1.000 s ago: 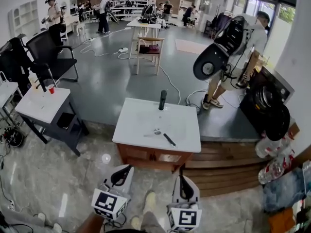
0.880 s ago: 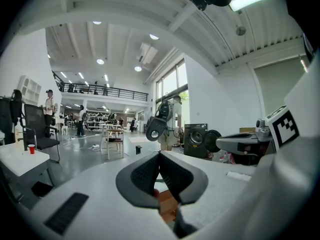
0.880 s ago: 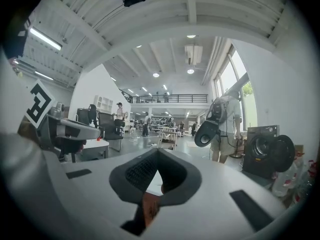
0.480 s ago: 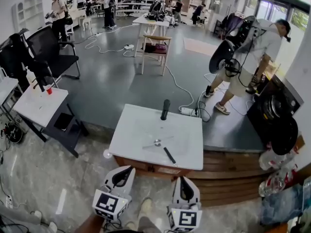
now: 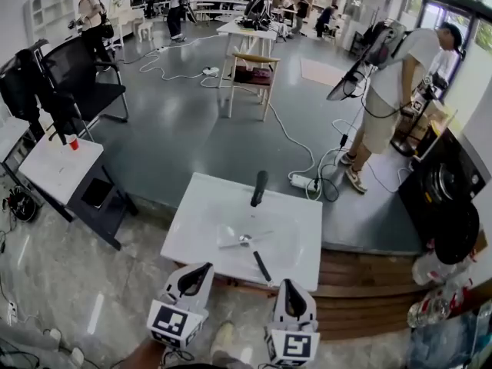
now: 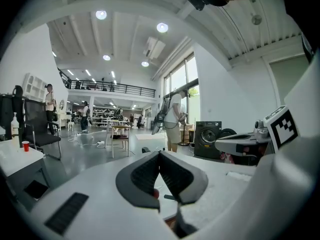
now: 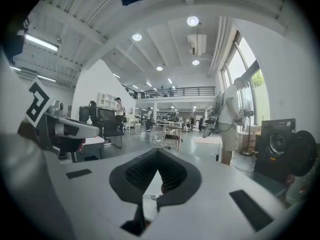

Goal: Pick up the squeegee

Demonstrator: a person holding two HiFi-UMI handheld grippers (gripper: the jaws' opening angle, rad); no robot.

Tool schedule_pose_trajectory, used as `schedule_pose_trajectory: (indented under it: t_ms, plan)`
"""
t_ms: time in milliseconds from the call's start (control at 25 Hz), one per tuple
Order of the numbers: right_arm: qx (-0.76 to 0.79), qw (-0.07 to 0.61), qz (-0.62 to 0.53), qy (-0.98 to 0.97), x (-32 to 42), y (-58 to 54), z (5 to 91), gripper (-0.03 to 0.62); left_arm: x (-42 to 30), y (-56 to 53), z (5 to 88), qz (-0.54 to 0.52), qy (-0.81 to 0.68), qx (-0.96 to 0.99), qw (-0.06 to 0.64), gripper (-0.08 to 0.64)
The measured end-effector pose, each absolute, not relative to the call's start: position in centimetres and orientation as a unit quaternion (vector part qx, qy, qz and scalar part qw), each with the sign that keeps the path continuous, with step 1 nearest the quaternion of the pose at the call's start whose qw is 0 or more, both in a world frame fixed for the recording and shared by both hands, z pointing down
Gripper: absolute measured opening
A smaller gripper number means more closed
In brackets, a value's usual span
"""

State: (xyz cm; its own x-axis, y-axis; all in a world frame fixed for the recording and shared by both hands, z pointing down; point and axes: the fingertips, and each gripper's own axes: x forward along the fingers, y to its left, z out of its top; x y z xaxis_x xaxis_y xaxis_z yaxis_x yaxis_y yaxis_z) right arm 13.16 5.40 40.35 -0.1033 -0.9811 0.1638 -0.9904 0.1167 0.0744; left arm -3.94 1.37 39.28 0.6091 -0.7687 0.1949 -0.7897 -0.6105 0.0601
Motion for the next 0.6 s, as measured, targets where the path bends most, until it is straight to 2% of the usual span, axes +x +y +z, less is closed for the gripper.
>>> schedule_pose_trajectory:
  t_ms: [600]
  plan:
    - [0.639,0.099,0.043,-0.761,14.6,-0.4,42.5,-0.003,-2.7,-3.1,41.1,0.084,-0.462,0.879,0.085,0.002]
